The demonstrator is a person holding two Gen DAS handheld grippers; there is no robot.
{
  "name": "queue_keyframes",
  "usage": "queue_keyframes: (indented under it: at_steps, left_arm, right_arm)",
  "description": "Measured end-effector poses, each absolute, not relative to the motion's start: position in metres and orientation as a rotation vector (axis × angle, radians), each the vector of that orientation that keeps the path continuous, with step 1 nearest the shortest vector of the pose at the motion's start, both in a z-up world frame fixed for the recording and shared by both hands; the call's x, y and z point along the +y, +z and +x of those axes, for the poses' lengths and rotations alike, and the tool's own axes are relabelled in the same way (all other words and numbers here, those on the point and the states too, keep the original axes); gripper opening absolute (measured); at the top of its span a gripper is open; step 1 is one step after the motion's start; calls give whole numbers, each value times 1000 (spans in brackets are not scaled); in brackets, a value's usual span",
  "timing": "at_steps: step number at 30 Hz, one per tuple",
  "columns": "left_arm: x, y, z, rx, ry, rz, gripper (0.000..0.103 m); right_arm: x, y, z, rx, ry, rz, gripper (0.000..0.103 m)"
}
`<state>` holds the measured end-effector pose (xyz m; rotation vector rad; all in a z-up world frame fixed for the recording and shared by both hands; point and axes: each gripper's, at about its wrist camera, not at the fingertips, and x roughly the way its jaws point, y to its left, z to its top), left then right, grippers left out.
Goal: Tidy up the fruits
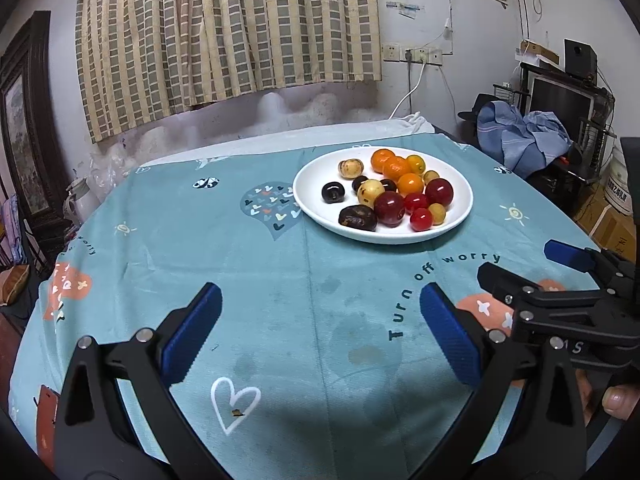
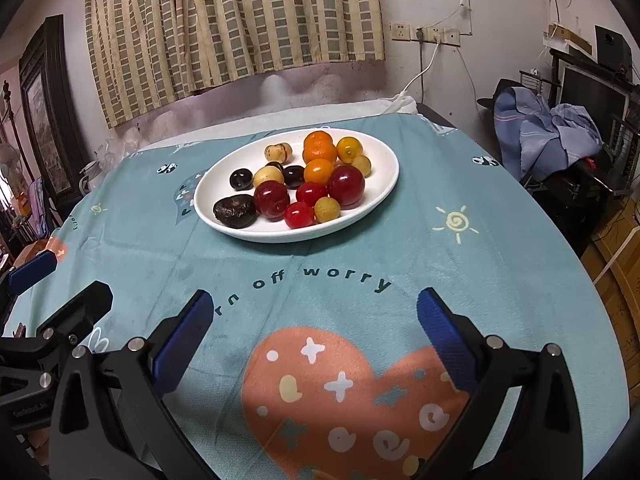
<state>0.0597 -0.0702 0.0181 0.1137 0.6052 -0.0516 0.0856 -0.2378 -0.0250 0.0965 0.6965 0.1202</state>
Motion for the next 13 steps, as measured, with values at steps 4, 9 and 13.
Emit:
queue_keyframes:
  at_steps: [4,9,13]
  left_arm:
    - [-72,20,56,574,-33,134,101]
    - [-72,22,57,577,-33,135,101]
    - [-69,23,56,563,-9,131,101]
  right_arm:
    - [-238,-25,86,700,123,99,102]
    - [-237,-25,86,700,123,98,102]
    - [-236,-25,85,704,124,95,102]
